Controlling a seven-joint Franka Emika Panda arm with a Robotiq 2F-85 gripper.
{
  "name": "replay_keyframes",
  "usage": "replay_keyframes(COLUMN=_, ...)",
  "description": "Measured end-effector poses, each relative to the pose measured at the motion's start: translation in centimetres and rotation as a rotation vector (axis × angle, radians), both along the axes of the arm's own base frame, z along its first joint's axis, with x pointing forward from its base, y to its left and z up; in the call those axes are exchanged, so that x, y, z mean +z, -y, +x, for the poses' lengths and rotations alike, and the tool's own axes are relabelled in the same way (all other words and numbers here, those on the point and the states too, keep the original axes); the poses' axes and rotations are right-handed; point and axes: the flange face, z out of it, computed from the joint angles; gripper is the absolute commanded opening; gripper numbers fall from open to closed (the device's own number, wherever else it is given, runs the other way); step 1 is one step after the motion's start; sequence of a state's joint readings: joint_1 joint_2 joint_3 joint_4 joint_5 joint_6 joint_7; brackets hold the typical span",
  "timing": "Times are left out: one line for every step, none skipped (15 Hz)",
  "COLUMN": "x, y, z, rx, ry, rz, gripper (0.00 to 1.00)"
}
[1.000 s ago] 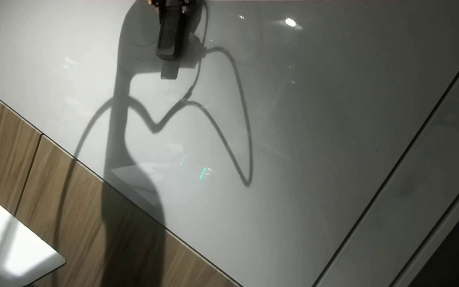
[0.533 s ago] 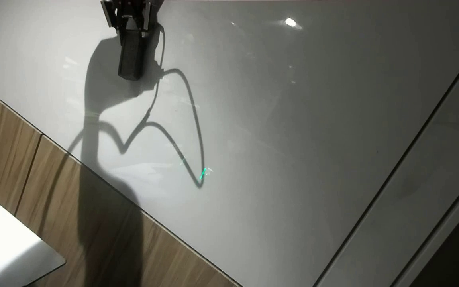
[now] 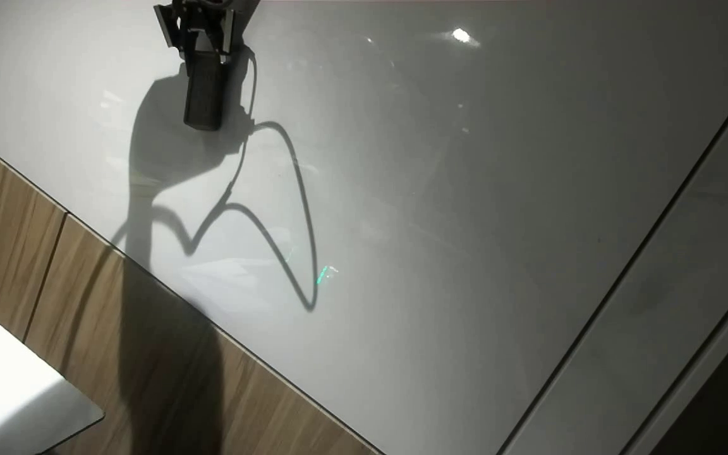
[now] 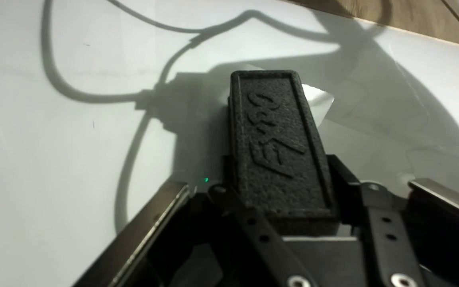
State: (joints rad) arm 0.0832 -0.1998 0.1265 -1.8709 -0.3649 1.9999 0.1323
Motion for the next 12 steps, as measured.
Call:
replay_keyframes(x=0.0, y=0.0, z=0.0, rx=-0.001, ry=0.0, rz=-0.001, gripper=0.31)
replay_keyframes(x=0.1, y=0.1, z=0.0, rx=-0.002, ry=0.002, rz=-0.001, gripper=0.31)
replay_keyframes(x=0.2, y=0.3, z=0.0, rx=-0.006, ry=0.003, rz=-0.001, gripper=0.31)
replay_keyframes(x=0.4, y=0.5, z=0.0, rx=-0.01, ry=0.004, rz=0.0, gripper=0.31)
replay_keyframes(x=0.7, y=0.7, z=0.0, rx=-0.015, ry=0.006, rz=0.002, gripper=0.31)
replay_keyframes(x=0.9, y=0.8, z=0.0, rx=-0.017, ry=0.008, rz=0.003, gripper=0.31)
replay_keyframes(x=1.0, y=0.8, z=-0.1, rx=-0.017, ry=0.01, rz=0.003, gripper=0.31)
replay_keyframes(x=1.0, y=0.7, z=-0.1, rx=-0.016, ry=0.011, rz=0.002, gripper=0.31)
replay_keyframes(x=1.0, y=0.6, z=-0.1, rx=-0.014, ry=0.011, rz=0.001, gripper=0.31)
replay_keyframes(x=1.0, y=0.4, z=-0.1, rx=-0.009, ry=0.012, rz=-0.004, gripper=0.31)
replay_keyframes(x=1.0, y=0.0, z=-0.2, rx=-0.002, ry=0.014, rz=-0.008, gripper=0.31)
replay_keyframes(x=1.0, y=-0.6, z=-0.3, rx=0.008, ry=0.016, rz=-0.01, gripper=0.31)
